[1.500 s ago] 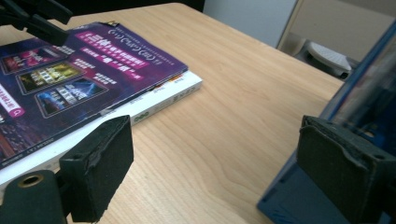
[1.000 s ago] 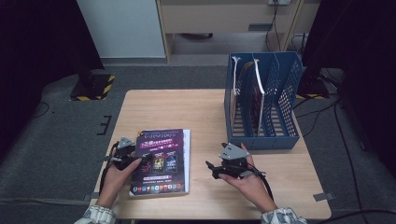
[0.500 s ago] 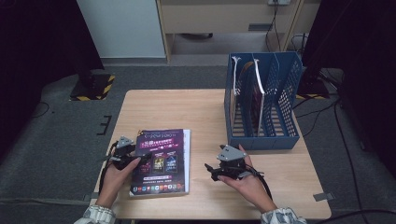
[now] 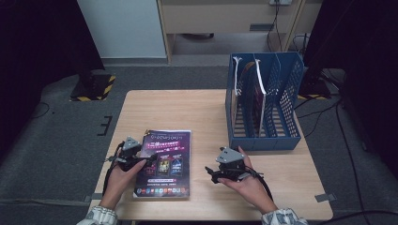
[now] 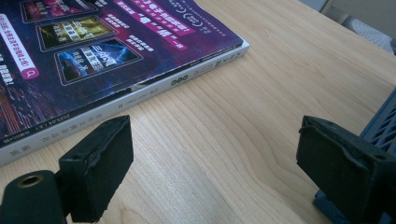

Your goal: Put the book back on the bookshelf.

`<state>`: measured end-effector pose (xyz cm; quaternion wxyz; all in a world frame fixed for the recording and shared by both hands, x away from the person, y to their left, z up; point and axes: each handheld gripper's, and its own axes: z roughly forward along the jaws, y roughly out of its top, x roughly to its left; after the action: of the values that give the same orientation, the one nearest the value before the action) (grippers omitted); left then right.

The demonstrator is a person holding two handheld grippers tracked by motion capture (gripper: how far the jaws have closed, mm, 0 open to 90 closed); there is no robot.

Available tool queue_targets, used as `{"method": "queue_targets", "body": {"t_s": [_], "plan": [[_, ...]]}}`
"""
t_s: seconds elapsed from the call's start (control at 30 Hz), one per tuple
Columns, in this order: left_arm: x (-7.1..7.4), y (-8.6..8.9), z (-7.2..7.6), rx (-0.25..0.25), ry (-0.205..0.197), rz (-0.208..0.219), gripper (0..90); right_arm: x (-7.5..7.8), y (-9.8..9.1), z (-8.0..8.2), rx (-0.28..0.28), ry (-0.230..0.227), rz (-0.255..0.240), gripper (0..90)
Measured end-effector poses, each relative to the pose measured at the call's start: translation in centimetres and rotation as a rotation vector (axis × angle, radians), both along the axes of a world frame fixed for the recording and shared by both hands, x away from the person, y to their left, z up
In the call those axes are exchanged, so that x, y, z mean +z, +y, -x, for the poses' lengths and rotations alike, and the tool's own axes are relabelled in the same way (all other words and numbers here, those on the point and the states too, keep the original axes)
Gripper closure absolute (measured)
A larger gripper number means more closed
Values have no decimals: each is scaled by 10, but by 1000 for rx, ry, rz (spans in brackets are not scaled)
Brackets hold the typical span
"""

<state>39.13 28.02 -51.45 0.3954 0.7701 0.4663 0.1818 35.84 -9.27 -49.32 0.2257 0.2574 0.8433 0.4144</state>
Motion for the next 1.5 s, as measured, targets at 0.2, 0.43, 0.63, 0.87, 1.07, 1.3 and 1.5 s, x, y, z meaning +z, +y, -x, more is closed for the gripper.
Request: {"method": "queue_targets", "body": {"t_s": [0.2,0.43,0.63,0.87,1.07,1.3,1.5], "plan": [[2,-3,1,-13,-10,-2,162,-2,2,0,4,9,16,112],[0,-21,1,-75,-7,-36,186,-7,6,-1,11,20,31,110],[-3,-32,3,-111,1,-63,210,-12,15,-4,22,40,39,109],[-2,-31,3,-106,-6,-61,202,-20,27,-10,31,107,26,104],[6,-26,8,-76,-47,-18,231,-21,36,-21,33,145,-32,106],[3,-32,11,-105,-36,-30,262,-23,45,-41,7,190,-94,101],[-1,-32,12,-98,-32,-22,274,-27,49,-50,-12,248,-128,96]]}}
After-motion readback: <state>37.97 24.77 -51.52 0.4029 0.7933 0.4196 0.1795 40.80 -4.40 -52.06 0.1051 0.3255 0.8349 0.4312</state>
